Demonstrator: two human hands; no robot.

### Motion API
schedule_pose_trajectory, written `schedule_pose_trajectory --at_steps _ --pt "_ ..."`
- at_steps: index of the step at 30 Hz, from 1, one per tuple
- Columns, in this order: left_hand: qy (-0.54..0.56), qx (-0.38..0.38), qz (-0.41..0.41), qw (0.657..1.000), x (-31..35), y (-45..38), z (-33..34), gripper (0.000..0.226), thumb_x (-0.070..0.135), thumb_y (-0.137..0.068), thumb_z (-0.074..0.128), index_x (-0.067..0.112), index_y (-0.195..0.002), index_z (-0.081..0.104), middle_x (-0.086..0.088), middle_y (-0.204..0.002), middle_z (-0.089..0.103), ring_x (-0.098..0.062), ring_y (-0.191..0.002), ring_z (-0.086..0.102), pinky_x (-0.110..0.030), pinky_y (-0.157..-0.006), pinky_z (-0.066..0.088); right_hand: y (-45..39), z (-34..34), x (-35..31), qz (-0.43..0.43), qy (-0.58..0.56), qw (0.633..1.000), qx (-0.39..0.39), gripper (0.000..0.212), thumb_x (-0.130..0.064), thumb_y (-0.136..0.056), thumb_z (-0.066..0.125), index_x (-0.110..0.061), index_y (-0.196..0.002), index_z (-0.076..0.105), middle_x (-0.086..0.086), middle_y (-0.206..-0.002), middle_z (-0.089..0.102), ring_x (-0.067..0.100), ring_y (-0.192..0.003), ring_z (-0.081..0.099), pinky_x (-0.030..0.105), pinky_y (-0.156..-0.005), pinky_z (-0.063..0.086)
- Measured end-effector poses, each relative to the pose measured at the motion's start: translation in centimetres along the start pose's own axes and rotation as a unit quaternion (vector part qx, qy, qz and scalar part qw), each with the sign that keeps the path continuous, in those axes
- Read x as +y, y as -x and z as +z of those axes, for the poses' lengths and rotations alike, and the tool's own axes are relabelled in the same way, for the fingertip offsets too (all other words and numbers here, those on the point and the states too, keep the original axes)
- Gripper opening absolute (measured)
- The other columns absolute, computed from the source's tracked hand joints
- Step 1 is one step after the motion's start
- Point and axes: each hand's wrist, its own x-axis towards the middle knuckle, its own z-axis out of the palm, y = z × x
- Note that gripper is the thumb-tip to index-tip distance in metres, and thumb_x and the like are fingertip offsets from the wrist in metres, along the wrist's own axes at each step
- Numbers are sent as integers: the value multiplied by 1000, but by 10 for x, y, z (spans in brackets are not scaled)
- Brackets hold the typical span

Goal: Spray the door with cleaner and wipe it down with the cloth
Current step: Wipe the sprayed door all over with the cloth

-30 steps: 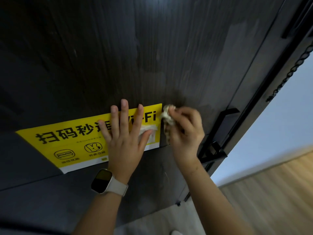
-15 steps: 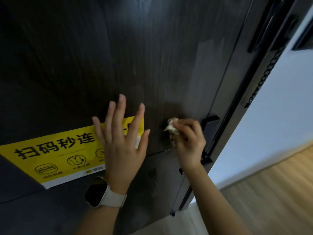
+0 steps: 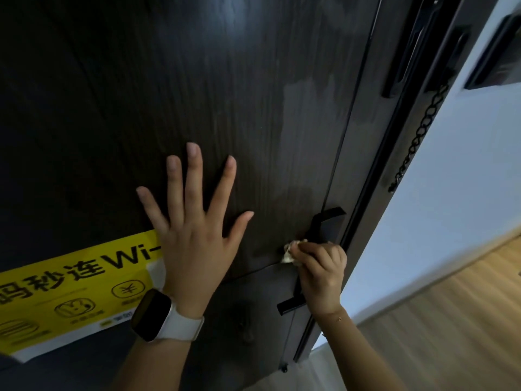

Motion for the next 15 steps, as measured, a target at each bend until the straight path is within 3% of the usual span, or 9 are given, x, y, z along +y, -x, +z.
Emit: schedule_pose_trajectory --at_steps 5,8,11,13,15 --pt "-4 9 4 1000 1 0 3 78 60 -94 49 28 -156 13 -5 -161 -17 -24 -147 -20 -56 -116 -13 -33 -11 -6 13 -53 998 31 12 -6 -88 68 -10 -98 73 7 -94 68 26 -83 61 36 -77 42" --pt "-3 8 5 1000 0 0 3 78 61 -94 49 28 -156 13 -4 -160 -21 -24 -147 -21 -56 -115 -13 -68 -19 -16 88 -119 985 84 13 4 -84 65 1 -93 74 9 -94 63 22 -87 60 28 -79 45" --pt "-9 8 7 1000 -1 1 2 78 62 -95 46 29 -156 11 -5 -159 -24 -24 -147 -20 -55 -116 -13 -91 -24 -2 266 -196 929 165 15 10 -78 67 -3 -83 69 9 -91 59 6 -87 58 18 -77 45" --pt "-13 7 10 1000 -1 1 2 78 62 -95 45 29 -156 10 -4 -159 -24 -24 -147 -20 -55 -116 -13 -98 -28 21 359 -222 882 210 17 3 -79 69 -14 -79 66 10 -90 60 12 -84 57 26 -78 45" --pt "-14 6 9 1000 -1 1 2 78 62 -95 46 28 -156 11 -5 -160 -24 -24 -147 -20 -55 -116 -13 -101 -30 34 403 -220 857 233 18 -5 -80 72 -22 -78 65 9 -90 60 15 -84 56 30 -77 45"
